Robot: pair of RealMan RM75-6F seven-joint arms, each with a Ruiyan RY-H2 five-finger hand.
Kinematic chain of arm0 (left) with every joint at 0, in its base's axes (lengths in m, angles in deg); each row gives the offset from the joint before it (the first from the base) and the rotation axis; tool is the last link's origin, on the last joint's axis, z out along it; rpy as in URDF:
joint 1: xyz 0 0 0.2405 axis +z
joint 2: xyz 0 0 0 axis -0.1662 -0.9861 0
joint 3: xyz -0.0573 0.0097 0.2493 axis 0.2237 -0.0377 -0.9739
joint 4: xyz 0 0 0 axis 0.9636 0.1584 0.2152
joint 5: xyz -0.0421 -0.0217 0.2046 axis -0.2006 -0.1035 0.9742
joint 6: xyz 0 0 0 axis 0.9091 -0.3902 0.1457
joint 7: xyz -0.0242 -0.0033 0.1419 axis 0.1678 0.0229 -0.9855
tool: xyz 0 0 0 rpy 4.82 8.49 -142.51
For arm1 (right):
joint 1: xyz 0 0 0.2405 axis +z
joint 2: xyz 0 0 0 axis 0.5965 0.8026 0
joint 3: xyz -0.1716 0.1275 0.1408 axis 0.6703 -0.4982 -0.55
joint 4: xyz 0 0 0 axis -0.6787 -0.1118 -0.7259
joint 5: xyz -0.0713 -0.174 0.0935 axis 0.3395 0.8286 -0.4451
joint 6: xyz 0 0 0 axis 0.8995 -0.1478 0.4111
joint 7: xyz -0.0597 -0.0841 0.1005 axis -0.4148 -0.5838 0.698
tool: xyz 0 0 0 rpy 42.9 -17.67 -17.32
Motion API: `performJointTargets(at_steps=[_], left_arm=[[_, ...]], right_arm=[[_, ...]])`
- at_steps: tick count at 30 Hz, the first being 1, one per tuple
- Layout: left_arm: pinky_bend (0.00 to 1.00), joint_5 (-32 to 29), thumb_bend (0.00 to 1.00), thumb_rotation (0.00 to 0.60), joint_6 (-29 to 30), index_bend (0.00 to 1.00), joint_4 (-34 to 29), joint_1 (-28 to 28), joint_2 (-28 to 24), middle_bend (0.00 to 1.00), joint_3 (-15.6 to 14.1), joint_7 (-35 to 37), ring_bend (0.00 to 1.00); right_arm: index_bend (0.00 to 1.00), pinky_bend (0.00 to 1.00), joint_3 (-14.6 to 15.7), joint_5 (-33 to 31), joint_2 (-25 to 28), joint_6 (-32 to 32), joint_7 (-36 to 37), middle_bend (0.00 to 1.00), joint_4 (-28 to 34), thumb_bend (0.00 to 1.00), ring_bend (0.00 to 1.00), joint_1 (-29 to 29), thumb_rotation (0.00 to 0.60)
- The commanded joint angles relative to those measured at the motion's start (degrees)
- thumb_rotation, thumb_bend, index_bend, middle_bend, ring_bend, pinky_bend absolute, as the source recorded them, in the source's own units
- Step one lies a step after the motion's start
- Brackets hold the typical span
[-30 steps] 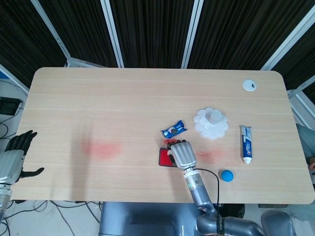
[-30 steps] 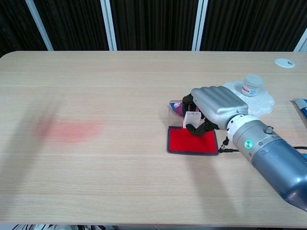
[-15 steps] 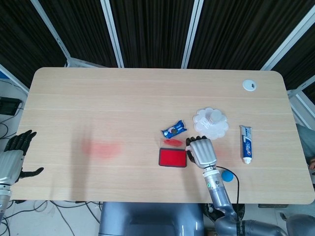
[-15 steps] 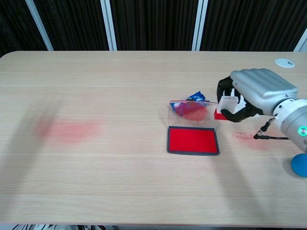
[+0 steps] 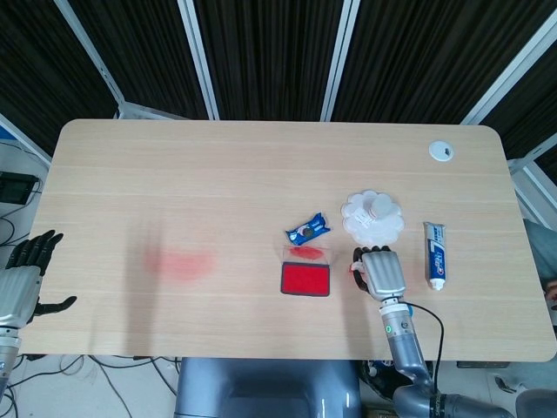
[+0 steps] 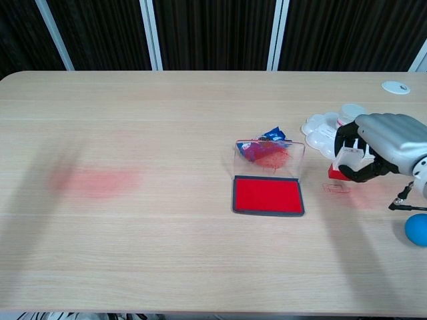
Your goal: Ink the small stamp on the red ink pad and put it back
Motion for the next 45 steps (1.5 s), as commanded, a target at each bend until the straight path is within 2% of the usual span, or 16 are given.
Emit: performJointTargets(at_steps=[1,8,27,45], left_arm=[[0.00,0.0,0.00,0.600,0.2,0.00,0.1,0.0,0.1,0.00,0.0,-0.3,0.00],[0.00,-0.4,0.00,0.600,0.0,0.00,0.1,0.0,0.3,0.00,0.2,-0.6,0.00],[0.00,-1.3,0.00,0.600,-0.6,0.00,-0.1,-0.2,0.2,0.00,0.3,-1.3,0.00],[0.00,-1.4,0.00,0.600,-0.7,0.00,-0.1,-0.2,0.3,0.00,0.4,-1.5,0.00]], right_arm=[[0.76,0.43,0.0,0.0,-1.3,-0.5,1.0,0.58,-2.0,0.56,0.48,0.0,0.600],[0.76,0.41,-0.2,0.3,-3.4,-1.0,3.0,0.56,-5.7,0.54,0.46,0.0,0.600],[0.74,0.39,-0.6,0.0,-5.5,-3.1,4.2,0.53,-10.1,0.49,0.44,0.1,0.600],[0.67,0.37,-1.2,-0.6,-5.9,-4.1,3.2,0.48,-10.6,0.43,0.41,0.1,0.600]])
